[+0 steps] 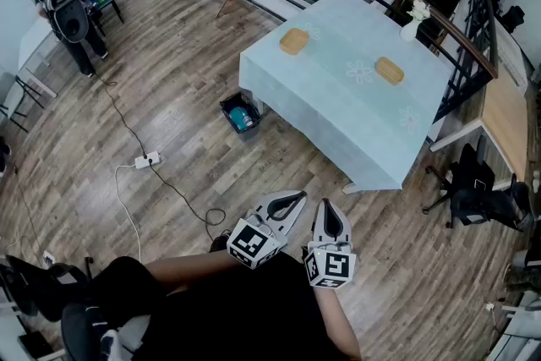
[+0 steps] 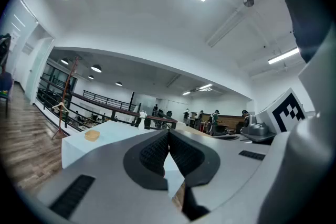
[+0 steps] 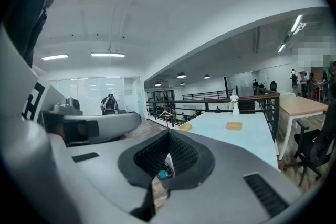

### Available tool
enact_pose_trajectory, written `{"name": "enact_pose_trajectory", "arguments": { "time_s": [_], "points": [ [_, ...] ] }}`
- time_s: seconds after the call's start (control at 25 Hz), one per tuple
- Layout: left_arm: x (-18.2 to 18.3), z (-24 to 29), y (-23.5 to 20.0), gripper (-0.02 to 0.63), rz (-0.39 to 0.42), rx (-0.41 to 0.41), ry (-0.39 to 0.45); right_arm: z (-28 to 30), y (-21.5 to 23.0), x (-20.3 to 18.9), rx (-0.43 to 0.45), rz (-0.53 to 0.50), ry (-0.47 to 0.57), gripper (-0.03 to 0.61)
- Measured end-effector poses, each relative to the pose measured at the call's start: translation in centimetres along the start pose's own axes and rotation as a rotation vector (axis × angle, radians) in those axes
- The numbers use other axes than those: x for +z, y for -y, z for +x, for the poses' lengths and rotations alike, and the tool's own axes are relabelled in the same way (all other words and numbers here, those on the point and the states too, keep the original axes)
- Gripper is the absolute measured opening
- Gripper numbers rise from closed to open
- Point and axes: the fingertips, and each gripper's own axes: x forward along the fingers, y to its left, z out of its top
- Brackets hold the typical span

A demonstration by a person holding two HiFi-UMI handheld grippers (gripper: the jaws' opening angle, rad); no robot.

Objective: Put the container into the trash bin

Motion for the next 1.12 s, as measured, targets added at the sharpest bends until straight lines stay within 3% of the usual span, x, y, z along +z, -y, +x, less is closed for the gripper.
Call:
{"name": "enact_pose_trajectory", "arguments": {
  "time_s": [0.12, 0.36, 0.56, 0.72, 0.88, 1.12],
  "points": [
    [0.6, -0.9, -2.8, 0.014, -0.006, -0.012, 0.006, 2.2, -1.8, 0.5, -0.011, 0.002, 0.023, 0.032],
    [0.3, -3.1, -8.8, 0.015, -0.029, 0.006, 0.003, 5.4, -4.8, 2.7, -0.021, 0.055, 0.173, 0.034],
    [0.4, -5.2, -14.6, 0.015, -0.078, 0.011, 0.020, 9.0, -8.7, -0.2, 0.006, 0.133, 0.118, 0.034],
    [0.3, -7.0, -17.1, 0.015, -0.089, 0.048, 0.018, 10.6, -11.5, -2.0, 0.055, 0.090, 0.054, 0.035],
    [-0.1, -6.7, -19.0, 0.015, -0.111, 0.080, 0.008, 12.9, -12.0, -2.0, 0.066, 0.047, 0.006, 0.034],
    [-0.5, -4.4, -22.0, 0.015, -0.096, 0.115, 0.002, 17.5, -11.1, -3.7, 0.104, 0.112, -0.032, 0.034]
  ]
}}
